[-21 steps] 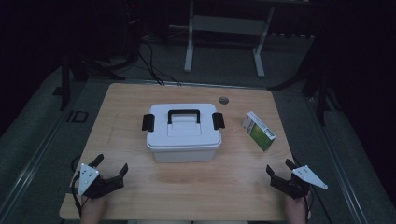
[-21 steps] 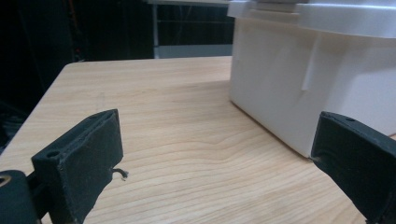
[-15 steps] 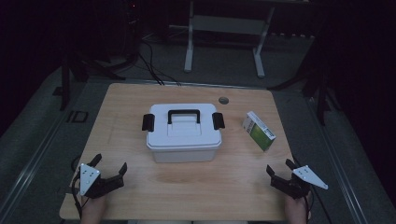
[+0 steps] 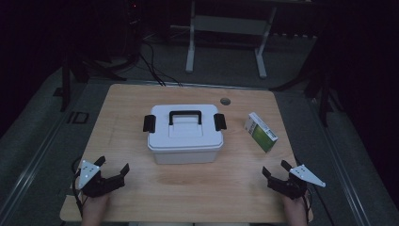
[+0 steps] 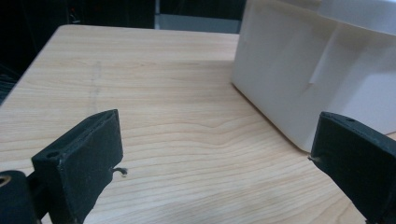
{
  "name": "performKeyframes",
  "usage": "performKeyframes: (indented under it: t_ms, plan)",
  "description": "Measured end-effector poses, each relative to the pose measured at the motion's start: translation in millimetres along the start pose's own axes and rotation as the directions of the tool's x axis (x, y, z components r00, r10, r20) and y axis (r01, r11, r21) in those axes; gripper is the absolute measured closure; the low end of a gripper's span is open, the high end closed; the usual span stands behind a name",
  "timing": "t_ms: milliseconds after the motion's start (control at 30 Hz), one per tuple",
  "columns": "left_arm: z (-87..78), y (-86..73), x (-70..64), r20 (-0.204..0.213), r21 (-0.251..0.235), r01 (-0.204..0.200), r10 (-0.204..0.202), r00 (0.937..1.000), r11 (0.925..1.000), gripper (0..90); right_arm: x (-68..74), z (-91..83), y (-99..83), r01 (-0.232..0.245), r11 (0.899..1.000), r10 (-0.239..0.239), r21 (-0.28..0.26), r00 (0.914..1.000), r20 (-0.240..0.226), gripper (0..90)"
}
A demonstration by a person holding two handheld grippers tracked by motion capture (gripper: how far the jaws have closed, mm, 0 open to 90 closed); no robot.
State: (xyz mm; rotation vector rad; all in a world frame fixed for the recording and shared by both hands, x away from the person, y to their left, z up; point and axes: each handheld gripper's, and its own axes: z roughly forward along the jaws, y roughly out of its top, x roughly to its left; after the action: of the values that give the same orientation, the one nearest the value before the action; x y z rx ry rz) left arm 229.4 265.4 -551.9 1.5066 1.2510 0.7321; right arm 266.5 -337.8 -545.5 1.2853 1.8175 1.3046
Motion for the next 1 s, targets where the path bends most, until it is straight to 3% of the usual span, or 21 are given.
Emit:
performKeyframes:
  t_ms: [167, 300, 433, 500, 667, 800, 833, 867, 900, 933, 1000]
  plan:
    - [3.7, 3.2, -3.4, 0.049, 0.005, 0.004, -0.004, 0.9988, 1.0000, 2.3, 11.0, 2.9, 6.5, 0.032, 0.999, -0.033, -0.007, 0.9974, -0.065, 11.7]
    - [10.0, 8.5, -6.2, 0.083, 0.009, -0.020, 0.019, 0.9964, 0.9998, 2.6, 21.0, 13.2, 11.8, 0.060, 0.998, -0.059, 0.013, 0.9926, -0.106, 14.3]
    - [20.8, 11.9, -9.0, 0.081, 0.035, -0.057, 0.054, 0.9953, 0.9977, 5.8, 30.2, 22.5, 18.7, 0.087, 0.996, -0.083, 0.022, 0.9853, -0.150, 29.2]
    - [27.0, 13.5, -11.5, 0.062, 0.045, -0.074, 0.071, 0.9955, 0.9962, 15.9, 35.7, 28.1, 23.1, 0.128, 0.991, -0.122, 0.030, 0.9803, -0.155, 39.4]
    - [41.4, 19.2, -14.4, 0.103, 0.071, -0.067, 0.060, 0.9929, 0.9952, 26.6, 48.4, 48.4, 33.3, 0.184, 0.983, -0.177, 0.023, 0.9676, -0.181, 45.8]
    - [50.6, 22.0, -13.2, 0.115, 0.099, -0.072, 0.060, 0.9915, 0.9925, 41.3, 56.8, 66.5, 37.5, 0.202, 0.979, -0.191, 0.036, 0.9598, -0.206, 54.4]
    - [52.8, 22.5, -12.5, 0.133, 0.108, -0.069, 0.055, 0.9896, 0.9917, 47.6, 58.5, 70.9, 38.3, 0.202, 0.978, -0.189, 0.043, 0.9585, -0.213, 59.9]
    - [52.8, 22.5, -12.5, 0.133, 0.108, -0.069, 0.055, 0.9896, 0.9917, 53.8, 58.5, 70.9, 38.3, 0.202, 0.978, -0.189, 0.043, 0.9585, -0.213, 59.9]
    - [57.2, 24.1, -13.5, 0.135, 0.117, -0.076, 0.060, 0.9891, 0.9902, 53.8, 60.2, 75.0, 38.9, 0.208, 0.977, -0.194, 0.043, 0.9568, -0.217, 63.6]
    - [59.7, 25.0, -13.9, 0.144, 0.120, -0.076, 0.058, 0.9879, 0.9898, 63.3, 63.6, 83.2, 40.1, 0.216, 0.975, -0.199, 0.053, 0.9537, -0.225, 72.8]
    - [64.7, 27.2, -15.5, 0.138, 0.130, -0.076, 0.057, 0.9888, 0.9886, 71.2, 67.1, 90.6, 41.5, 0.228, 0.972, -0.207, 0.062, 0.9491, -0.237, 83.1]
